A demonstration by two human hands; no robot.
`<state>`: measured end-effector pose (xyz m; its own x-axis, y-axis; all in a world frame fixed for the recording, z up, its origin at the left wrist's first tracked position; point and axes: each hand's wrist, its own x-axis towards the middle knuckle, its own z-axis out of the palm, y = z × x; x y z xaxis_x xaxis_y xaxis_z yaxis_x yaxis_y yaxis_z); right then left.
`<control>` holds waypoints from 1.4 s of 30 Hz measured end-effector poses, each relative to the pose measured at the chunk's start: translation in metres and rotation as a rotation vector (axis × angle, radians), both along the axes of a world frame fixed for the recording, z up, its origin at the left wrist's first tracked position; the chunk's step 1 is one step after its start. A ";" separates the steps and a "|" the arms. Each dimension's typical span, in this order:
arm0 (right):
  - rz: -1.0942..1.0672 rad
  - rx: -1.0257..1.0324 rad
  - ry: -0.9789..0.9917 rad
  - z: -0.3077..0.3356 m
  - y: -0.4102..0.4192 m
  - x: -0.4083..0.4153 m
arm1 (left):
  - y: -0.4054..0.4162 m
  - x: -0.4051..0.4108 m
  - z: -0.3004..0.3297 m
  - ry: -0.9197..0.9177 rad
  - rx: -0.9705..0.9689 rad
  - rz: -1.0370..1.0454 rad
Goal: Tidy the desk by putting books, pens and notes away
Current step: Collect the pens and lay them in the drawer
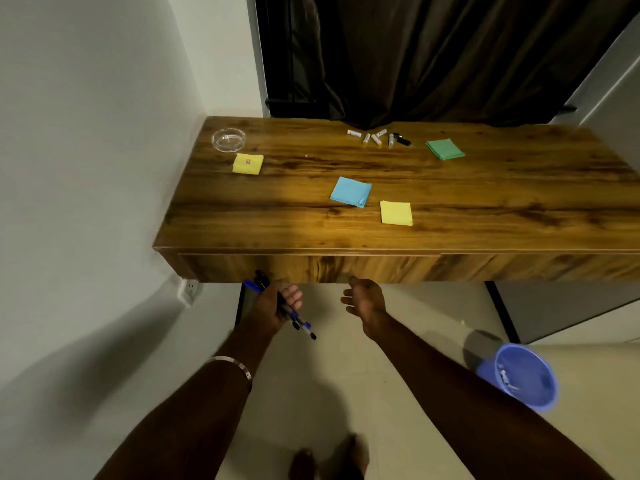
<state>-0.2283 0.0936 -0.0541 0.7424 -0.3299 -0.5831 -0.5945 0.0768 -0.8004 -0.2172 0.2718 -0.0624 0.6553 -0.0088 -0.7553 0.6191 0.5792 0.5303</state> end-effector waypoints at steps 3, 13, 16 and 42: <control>-0.077 0.096 0.025 -0.008 0.009 0.004 | 0.006 0.003 -0.008 0.019 -0.040 0.052; -0.413 0.420 0.079 -0.056 0.023 0.043 | 0.009 0.040 -0.057 0.079 -0.161 0.275; -0.475 0.509 0.076 -0.074 0.024 0.053 | 0.007 0.050 -0.075 0.113 -0.146 0.286; -0.808 1.083 -0.173 -0.139 0.026 0.096 | 0.002 0.076 -0.131 -0.012 -0.279 0.481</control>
<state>-0.1327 0.1201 -0.1935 0.6513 -0.1440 -0.7450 0.0160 0.9842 -0.1763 -0.1415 0.2741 -0.1931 0.6433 0.0946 -0.7597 0.2453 0.9145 0.3216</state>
